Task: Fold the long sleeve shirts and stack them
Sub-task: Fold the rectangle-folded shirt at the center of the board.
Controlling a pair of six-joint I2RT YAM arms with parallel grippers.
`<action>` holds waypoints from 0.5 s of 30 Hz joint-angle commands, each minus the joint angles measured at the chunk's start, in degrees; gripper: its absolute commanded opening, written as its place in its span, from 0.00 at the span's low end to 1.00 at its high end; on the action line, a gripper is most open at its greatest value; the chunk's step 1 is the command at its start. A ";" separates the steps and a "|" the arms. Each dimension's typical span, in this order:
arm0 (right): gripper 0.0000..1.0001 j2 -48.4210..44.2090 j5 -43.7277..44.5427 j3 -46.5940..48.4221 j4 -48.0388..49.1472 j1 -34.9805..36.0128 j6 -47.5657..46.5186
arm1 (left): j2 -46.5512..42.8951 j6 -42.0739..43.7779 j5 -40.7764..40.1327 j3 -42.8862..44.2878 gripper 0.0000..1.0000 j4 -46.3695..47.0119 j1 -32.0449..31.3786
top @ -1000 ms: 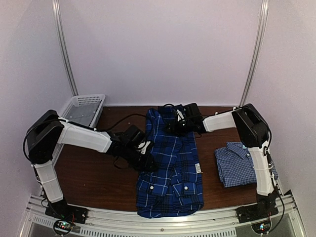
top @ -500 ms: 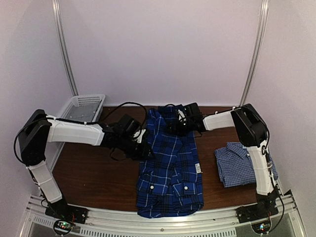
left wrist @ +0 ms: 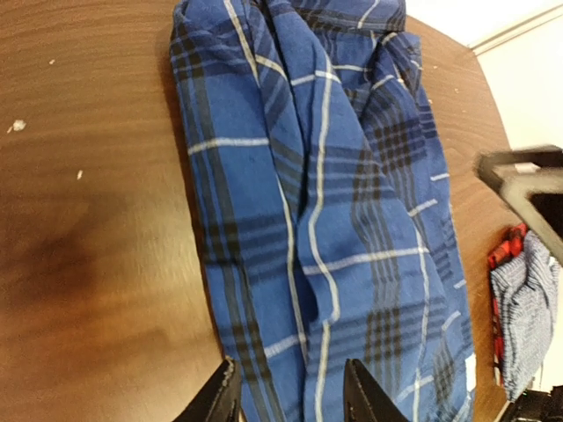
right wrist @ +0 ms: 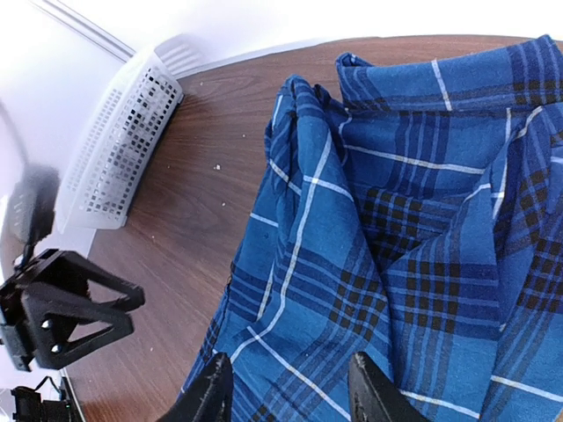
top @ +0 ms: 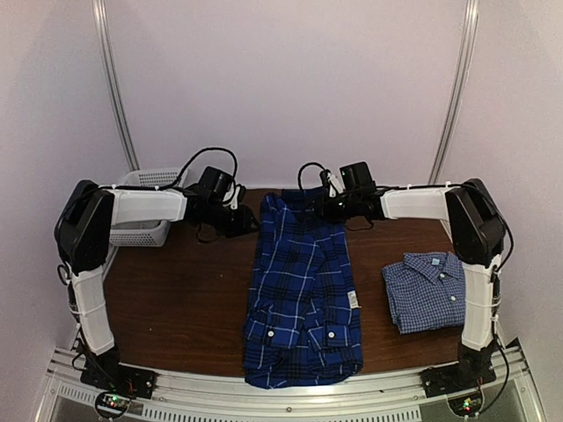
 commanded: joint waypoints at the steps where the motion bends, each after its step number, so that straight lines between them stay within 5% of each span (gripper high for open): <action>1: 0.47 -3.38 3.14 -2.45 -1.63 -0.24 -3.50 | 7.00 4.49 0.66 7.54 0.41 2.02 2.16; 15: 0.51 4.31 1.26 5.04 -2.59 -0.25 -4.94 | 25.56 7.10 -0.20 27.61 0.49 -1.48 4.29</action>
